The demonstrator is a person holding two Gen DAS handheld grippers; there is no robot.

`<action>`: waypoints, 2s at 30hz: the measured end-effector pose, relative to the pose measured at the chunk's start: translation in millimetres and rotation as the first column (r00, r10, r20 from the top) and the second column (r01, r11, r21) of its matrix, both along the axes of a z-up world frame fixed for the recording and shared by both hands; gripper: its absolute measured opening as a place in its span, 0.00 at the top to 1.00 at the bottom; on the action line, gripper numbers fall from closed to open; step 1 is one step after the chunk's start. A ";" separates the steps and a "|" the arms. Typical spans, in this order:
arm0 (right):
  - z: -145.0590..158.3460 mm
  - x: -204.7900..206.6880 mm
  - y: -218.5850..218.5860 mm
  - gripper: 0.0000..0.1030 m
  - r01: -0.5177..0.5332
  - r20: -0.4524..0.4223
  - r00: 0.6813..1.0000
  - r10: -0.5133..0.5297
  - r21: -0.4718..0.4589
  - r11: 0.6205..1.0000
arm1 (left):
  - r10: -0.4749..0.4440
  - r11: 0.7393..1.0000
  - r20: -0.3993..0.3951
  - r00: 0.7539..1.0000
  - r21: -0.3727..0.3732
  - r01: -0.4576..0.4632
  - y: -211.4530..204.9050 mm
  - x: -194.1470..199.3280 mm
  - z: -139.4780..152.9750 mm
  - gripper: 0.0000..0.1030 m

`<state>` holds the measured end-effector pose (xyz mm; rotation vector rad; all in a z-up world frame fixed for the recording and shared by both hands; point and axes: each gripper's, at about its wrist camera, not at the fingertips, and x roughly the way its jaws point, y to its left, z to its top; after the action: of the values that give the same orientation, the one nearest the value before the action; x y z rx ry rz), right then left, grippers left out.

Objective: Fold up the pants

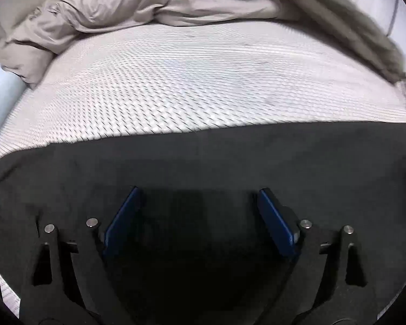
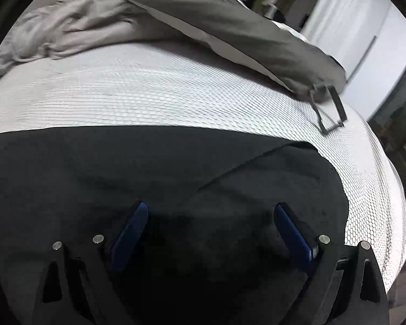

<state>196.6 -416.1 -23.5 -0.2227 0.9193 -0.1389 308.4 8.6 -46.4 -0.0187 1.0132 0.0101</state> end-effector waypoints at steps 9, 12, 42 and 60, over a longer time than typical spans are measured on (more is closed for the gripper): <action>-35.2 -31.4 87.0 0.07 -0.256 -0.108 0.960 0.257 0.025 0.966 | -0.139 0.990 -0.026 0.990 -0.001 0.139 13.5 -55.2 -8.6 0.15; -37.8 -31.4 77.1 0.07 -0.238 -0.099 0.966 0.237 0.006 0.971 | -0.116 0.993 -0.004 0.993 0.011 0.116 39.3 -66.2 -3.3 0.15; -7.2 -93.9 -15.9 0.06 0.024 0.003 1.000 -0.024 0.083 0.996 | -0.052 0.998 0.059 0.997 -0.026 0.053 93.8 -161.5 20.9 0.15; -23.0 -209.4 100.2 0.16 -0.064 0.074 0.997 0.012 0.756 0.652 | 0.015 0.961 0.102 0.995 -0.278 0.014 21.2 -241.2 19.7 0.28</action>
<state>-12.8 -315.9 -46.5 0.5558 0.8367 0.2910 67.2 29.7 -26.7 -0.2741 0.9047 -0.1326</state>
